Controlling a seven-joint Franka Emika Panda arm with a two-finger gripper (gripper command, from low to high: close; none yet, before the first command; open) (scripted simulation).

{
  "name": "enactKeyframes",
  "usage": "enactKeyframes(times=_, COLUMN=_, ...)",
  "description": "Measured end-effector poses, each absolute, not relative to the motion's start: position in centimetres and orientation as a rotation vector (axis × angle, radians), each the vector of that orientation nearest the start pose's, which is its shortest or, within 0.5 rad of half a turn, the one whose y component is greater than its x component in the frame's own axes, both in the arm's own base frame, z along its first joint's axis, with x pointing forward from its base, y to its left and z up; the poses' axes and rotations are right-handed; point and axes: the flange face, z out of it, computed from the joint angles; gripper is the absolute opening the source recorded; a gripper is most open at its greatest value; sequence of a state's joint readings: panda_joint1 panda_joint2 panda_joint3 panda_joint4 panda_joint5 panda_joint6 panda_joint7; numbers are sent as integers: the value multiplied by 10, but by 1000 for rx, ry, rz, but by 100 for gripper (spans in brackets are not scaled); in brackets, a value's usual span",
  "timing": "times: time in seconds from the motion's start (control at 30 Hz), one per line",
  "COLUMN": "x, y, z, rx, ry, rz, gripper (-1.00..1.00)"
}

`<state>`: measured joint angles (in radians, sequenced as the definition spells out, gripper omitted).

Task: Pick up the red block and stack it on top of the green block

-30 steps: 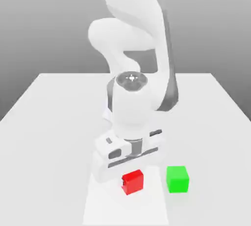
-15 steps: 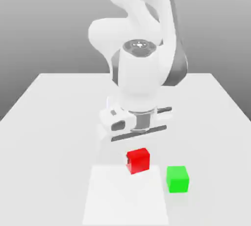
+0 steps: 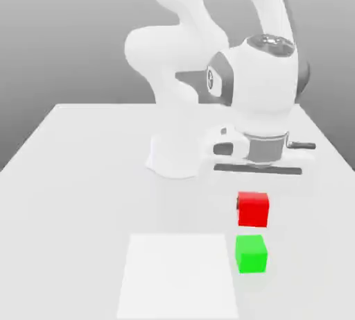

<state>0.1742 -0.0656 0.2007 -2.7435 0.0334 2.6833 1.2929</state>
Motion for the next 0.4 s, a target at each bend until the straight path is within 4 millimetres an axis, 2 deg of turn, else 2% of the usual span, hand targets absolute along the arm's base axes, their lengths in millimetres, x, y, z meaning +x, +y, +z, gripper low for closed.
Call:
enactKeyframes(times=0.27, x=369, y=143, z=190, rx=-2783, ry=1448, rz=-3, gripper=-100)
enactKeyframes(times=0.3, x=368, y=143, z=184, rx=-2786, ry=1447, rz=-2, gripper=100)
enactKeyframes(times=0.4, x=368, y=143, z=184, rx=-2786, ry=1447, rz=-2, gripper=100)
